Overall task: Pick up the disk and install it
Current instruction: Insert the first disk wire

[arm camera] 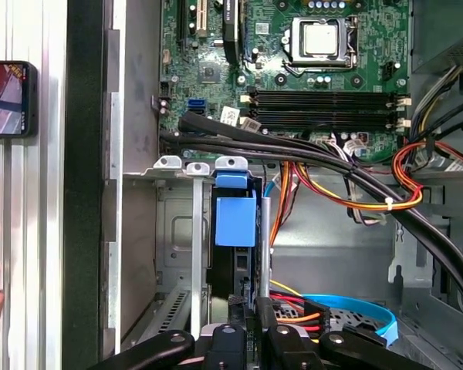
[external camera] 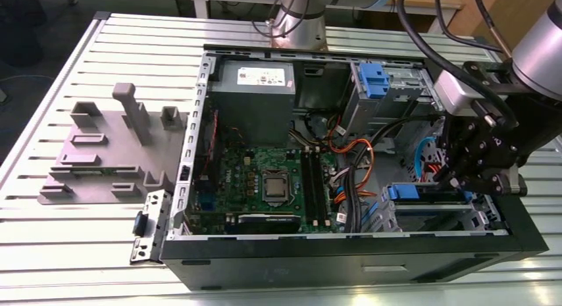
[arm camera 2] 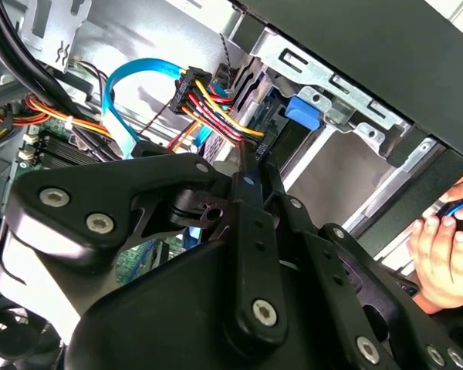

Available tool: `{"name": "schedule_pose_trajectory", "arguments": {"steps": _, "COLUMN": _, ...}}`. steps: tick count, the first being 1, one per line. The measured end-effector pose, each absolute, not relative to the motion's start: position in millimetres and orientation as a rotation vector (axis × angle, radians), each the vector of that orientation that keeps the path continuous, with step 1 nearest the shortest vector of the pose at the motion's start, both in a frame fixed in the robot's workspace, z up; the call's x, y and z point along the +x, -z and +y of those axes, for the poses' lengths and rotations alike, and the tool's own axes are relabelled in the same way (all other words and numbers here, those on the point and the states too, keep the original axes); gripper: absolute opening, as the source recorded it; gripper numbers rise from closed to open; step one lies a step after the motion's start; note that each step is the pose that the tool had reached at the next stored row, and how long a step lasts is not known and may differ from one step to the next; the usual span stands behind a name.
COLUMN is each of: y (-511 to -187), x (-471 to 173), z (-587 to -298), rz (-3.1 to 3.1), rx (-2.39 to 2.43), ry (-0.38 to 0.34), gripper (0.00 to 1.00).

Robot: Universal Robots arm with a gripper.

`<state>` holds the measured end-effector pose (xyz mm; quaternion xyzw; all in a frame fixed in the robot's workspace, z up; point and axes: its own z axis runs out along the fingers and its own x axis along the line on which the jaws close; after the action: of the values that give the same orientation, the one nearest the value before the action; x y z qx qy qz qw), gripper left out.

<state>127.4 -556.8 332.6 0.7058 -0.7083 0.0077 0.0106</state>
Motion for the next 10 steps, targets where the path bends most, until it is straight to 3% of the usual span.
{"name": "schedule_pose_trajectory", "arguments": {"steps": 10, "y": -331.0, "x": 127.4, "z": -557.0, "rz": -2.200, "rx": 2.212, "ry": -0.025, "gripper": 0.18}}
